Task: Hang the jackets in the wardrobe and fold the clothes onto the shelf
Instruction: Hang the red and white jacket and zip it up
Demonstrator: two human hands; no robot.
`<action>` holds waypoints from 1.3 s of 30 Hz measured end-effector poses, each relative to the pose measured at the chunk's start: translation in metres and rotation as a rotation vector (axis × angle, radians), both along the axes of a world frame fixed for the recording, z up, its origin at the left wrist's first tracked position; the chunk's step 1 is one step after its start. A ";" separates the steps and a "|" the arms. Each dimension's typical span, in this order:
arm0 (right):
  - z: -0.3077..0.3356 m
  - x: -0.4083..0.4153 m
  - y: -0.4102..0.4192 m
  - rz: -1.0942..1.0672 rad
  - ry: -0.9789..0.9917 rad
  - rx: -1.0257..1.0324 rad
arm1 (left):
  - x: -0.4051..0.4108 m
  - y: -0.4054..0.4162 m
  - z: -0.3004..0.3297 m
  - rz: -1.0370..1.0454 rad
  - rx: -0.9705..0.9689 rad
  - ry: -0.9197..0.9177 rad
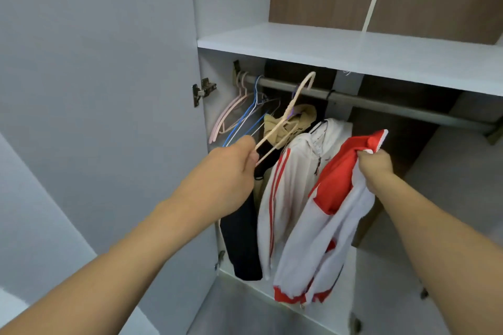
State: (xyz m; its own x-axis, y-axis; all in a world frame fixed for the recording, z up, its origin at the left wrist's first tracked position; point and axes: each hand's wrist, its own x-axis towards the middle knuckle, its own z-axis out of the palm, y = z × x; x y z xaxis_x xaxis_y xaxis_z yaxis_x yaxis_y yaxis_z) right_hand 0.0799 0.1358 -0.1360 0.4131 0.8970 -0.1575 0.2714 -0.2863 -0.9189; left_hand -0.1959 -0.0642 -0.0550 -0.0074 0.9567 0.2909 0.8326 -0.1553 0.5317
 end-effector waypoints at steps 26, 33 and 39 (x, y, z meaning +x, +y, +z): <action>0.124 0.049 -0.130 0.627 -1.140 0.594 | 0.079 0.041 -0.007 -0.431 0.149 -0.302; 0.129 0.072 -0.108 0.314 -1.169 0.612 | 0.117 0.023 -0.053 -0.035 0.745 -0.052; 0.161 0.074 -0.136 0.292 -1.119 0.781 | 0.155 0.065 -0.081 -0.254 -0.364 -0.611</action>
State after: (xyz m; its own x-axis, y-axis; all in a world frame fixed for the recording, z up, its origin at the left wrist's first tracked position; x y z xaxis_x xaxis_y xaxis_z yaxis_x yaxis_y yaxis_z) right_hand 0.1536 -0.0002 0.0249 -0.2293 0.6732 0.7030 0.9192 0.3873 -0.0711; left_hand -0.0407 0.0007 -0.1359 0.1674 0.9855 -0.0292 0.3353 -0.0290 0.9417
